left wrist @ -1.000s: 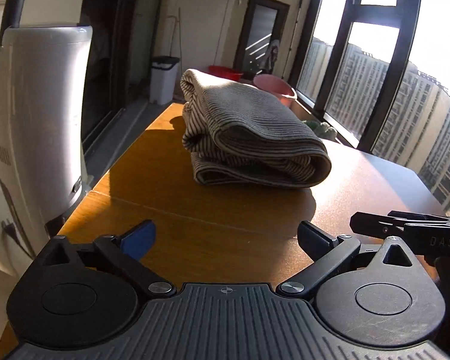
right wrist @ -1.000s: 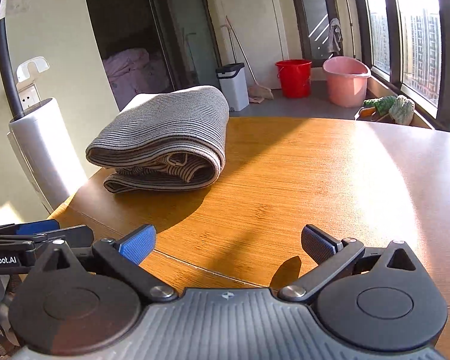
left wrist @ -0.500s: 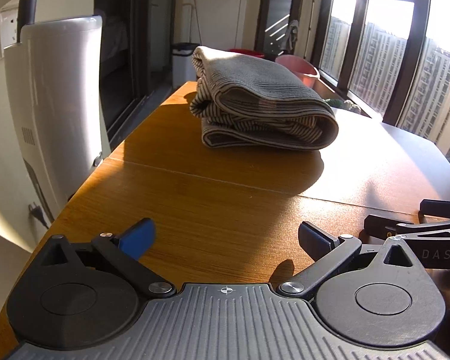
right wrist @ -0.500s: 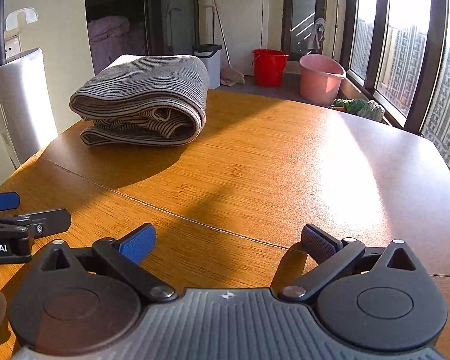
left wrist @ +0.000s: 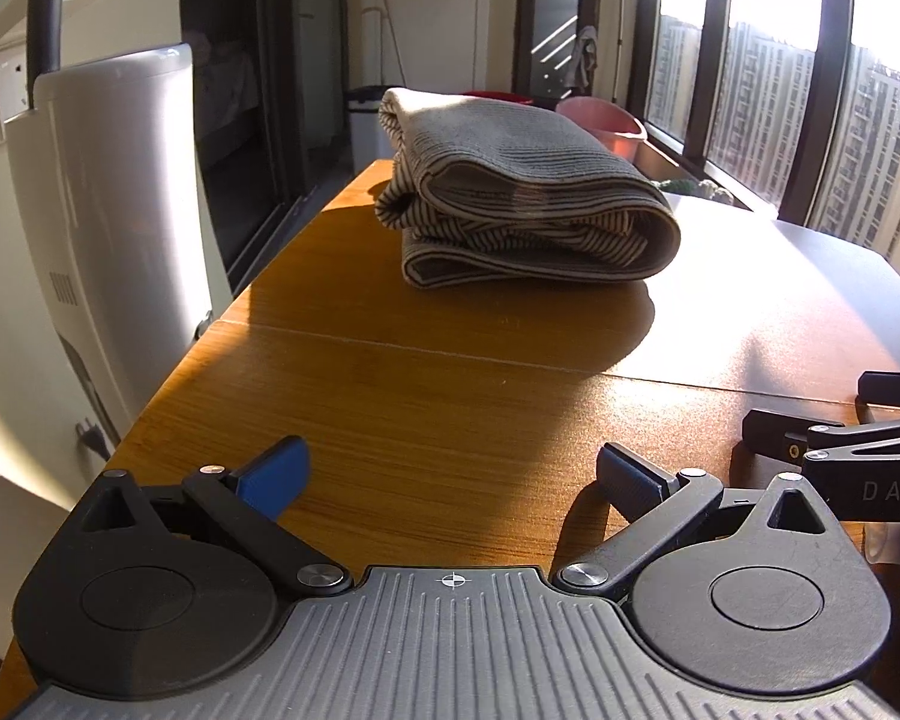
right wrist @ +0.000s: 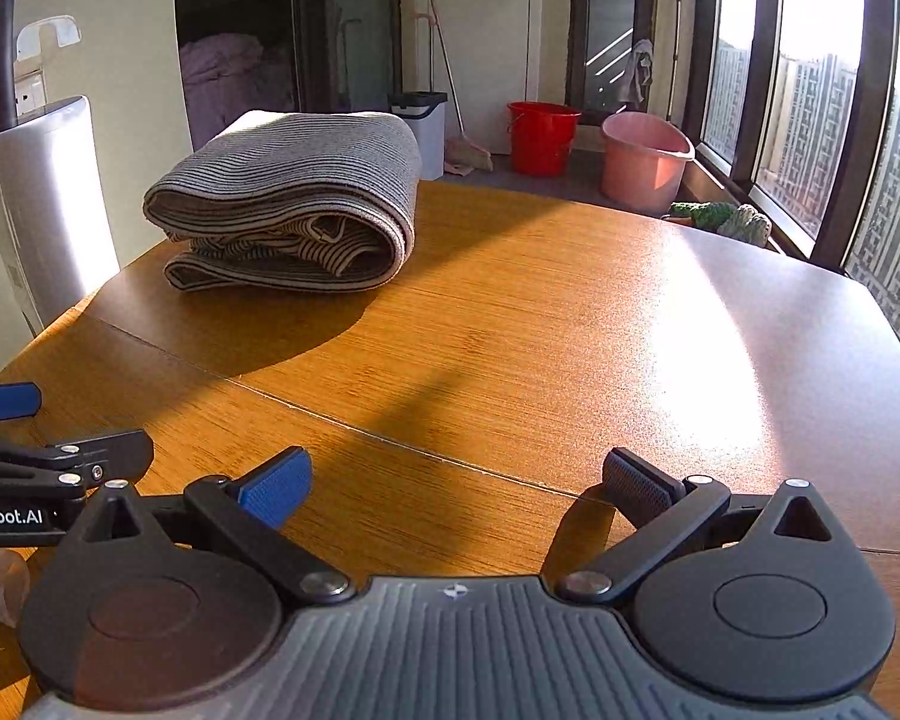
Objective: Fold clothes
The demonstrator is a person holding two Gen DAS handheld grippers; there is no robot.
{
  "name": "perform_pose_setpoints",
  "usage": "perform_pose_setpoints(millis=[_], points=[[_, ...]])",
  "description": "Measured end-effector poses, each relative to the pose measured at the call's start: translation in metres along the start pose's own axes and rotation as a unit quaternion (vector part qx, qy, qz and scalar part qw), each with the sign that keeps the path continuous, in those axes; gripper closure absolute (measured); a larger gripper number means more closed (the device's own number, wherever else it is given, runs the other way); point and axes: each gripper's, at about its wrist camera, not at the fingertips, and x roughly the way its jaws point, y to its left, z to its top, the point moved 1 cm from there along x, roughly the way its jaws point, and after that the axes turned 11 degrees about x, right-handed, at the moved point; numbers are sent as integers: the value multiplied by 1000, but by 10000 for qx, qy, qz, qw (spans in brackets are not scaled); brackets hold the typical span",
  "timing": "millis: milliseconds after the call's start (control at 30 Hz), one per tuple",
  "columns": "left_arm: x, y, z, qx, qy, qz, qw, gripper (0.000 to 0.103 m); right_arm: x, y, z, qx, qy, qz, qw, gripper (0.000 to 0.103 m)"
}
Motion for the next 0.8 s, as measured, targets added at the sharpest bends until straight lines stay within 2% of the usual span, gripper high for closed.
perform_pose_setpoints(millis=[300,800], points=[[0,3,0,-153,-52,-38,9999,0,0,1,0,-1,-2,6,10000,0],[2,-2,1,-19,29,95,9999,0,0,3,1,-24,-1,34,10000,0]])
